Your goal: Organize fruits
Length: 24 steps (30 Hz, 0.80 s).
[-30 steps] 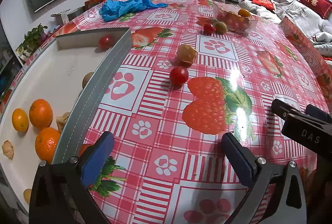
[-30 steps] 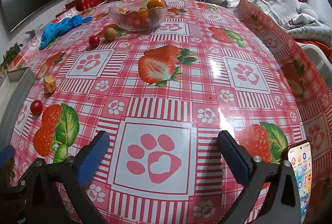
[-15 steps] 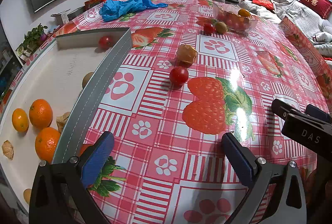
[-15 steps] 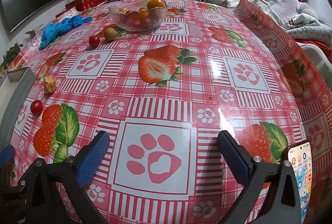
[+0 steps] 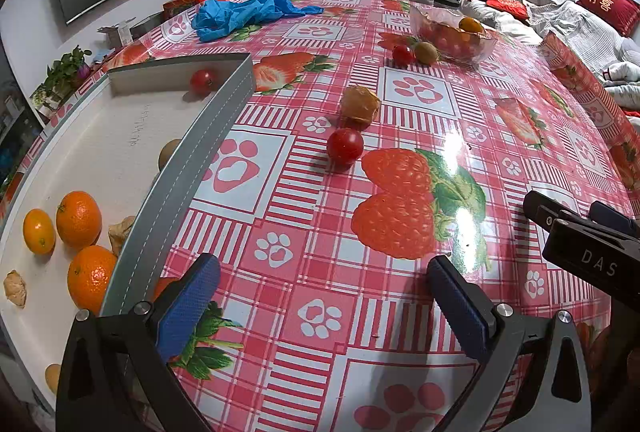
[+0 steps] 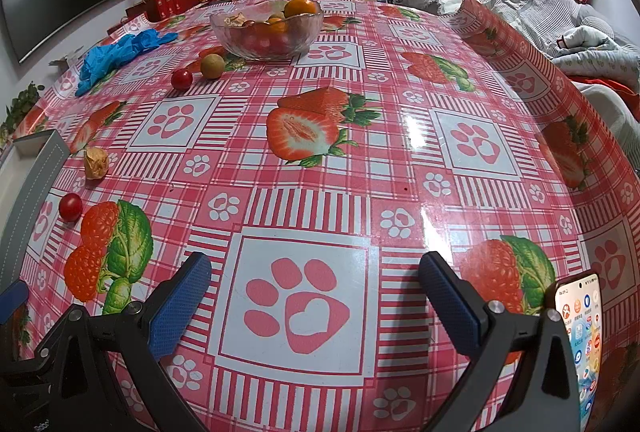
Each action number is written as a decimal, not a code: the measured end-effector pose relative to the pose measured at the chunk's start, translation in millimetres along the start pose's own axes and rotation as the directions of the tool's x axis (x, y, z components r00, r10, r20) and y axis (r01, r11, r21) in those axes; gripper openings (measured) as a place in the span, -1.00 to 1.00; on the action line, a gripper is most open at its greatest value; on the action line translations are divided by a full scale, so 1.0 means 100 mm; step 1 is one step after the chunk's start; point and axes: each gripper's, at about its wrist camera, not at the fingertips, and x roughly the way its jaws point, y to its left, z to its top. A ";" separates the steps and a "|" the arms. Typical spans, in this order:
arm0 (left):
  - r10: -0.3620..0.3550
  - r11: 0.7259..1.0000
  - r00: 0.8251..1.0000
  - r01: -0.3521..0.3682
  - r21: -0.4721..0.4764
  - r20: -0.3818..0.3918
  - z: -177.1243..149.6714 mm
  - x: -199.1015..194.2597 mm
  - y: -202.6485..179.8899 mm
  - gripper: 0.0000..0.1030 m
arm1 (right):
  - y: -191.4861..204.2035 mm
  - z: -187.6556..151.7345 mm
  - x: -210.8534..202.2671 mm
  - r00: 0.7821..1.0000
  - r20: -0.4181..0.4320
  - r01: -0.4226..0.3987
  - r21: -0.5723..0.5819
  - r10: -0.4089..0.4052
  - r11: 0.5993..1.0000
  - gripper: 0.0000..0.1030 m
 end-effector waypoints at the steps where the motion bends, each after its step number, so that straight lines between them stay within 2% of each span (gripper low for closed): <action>1: 0.000 1.000 1.000 0.000 0.000 0.000 0.00 0.00 0.00 1.00 | 0.00 0.00 0.00 1.000 0.000 0.000 0.000 0.000 1.000 1.00; 21: 0.000 1.000 1.000 0.000 0.004 -0.001 0.00 0.00 0.00 1.00 | 0.00 0.00 0.00 1.000 -0.001 0.000 0.001 0.000 1.000 1.00; 24: -0.011 0.999 0.999 0.013 0.035 -0.043 0.03 0.00 -0.02 1.00 | 0.01 0.00 0.00 1.000 -0.001 0.000 0.001 0.000 1.000 1.00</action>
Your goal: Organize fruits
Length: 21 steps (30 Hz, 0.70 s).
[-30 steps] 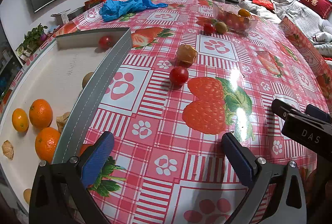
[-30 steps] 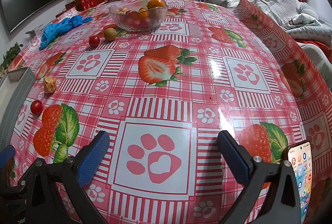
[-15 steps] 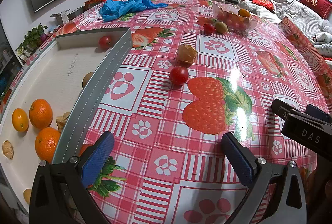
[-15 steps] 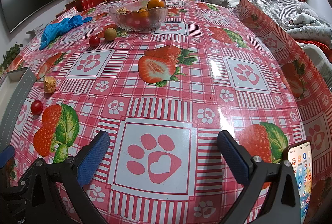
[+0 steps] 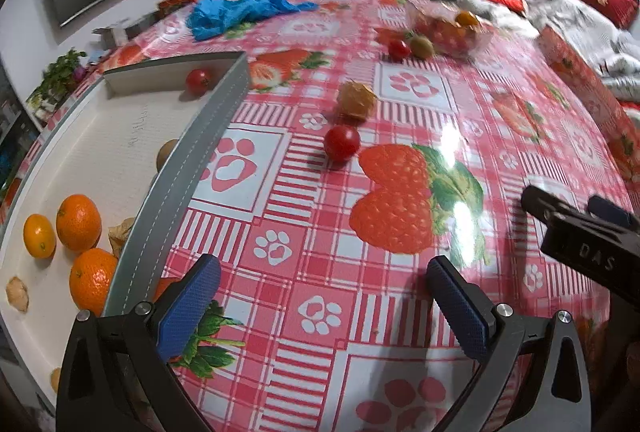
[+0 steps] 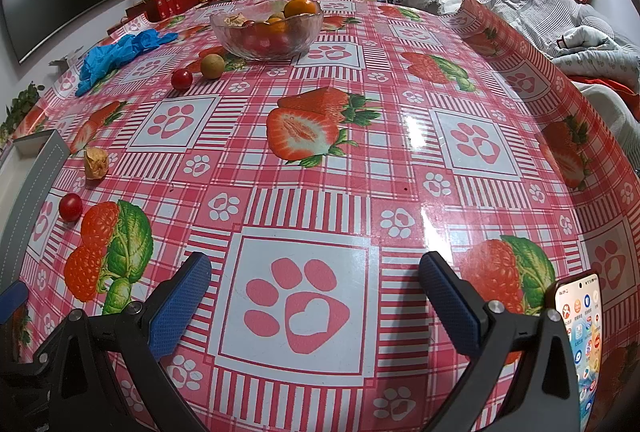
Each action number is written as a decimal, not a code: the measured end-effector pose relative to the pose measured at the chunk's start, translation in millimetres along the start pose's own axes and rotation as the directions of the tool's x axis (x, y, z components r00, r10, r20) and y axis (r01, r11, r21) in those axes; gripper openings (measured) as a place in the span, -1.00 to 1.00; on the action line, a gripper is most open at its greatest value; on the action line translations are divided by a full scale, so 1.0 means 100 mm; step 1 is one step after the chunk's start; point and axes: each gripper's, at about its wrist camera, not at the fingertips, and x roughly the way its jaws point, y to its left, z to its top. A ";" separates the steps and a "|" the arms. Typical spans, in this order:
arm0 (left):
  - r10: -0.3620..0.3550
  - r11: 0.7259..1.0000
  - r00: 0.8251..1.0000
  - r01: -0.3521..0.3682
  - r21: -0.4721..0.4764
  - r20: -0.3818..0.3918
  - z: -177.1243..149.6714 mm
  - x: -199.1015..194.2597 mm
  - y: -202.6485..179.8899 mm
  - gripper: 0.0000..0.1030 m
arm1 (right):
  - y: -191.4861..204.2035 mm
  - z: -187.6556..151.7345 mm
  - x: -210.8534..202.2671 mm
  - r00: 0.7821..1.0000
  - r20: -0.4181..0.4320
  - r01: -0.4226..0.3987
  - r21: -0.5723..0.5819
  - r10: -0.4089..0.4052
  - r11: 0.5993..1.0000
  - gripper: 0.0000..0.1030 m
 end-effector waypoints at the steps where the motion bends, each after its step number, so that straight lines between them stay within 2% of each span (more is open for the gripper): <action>1: -0.001 1.000 1.000 0.001 0.015 -0.022 0.04 -0.01 -0.01 1.00 | 0.00 0.00 0.00 1.000 0.000 0.000 0.000 0.000 1.000 1.00; 3: 0.002 1.000 1.000 -0.002 0.031 -0.018 0.13 -0.07 -0.01 1.00 | 0.00 0.00 0.00 1.000 0.000 0.000 0.000 0.000 1.000 1.00; 6: 0.009 0.999 0.999 -0.011 0.038 0.031 0.34 -0.20 0.00 1.00 | 0.00 0.00 0.00 1.000 0.000 0.000 0.000 0.000 1.000 1.00; 8: 0.010 0.999 1.000 -0.011 0.040 0.019 0.50 -0.17 0.00 1.00 | 0.00 0.00 0.00 1.000 0.000 0.000 0.000 0.000 1.000 1.00; 12: 0.003 1.000 1.000 -0.003 0.018 -0.024 0.69 0.04 0.02 0.57 | 0.00 0.00 0.00 1.000 0.000 0.000 0.000 0.000 1.000 1.00; 15: -0.012 1.000 0.998 0.012 -0.012 -0.063 0.72 0.21 0.02 0.54 | 0.00 0.00 0.00 1.000 0.000 0.000 0.000 0.000 1.000 1.00; 19: 0.003 1.000 0.998 -0.001 0.028 -0.065 0.70 0.29 -0.11 0.54 | 0.00 0.00 0.00 1.000 0.000 0.001 0.000 -0.001 1.000 1.00; 20: 0.004 0.999 0.998 -0.001 0.043 -0.062 0.69 0.30 -0.16 0.51 | 0.00 0.00 0.00 1.000 0.000 0.000 0.000 0.000 1.000 1.00; 21: 0.002 0.999 0.998 0.001 0.052 -0.062 0.69 0.31 -0.19 0.34 | 0.00 0.00 0.00 1.000 0.000 0.001 0.000 -0.001 1.000 1.00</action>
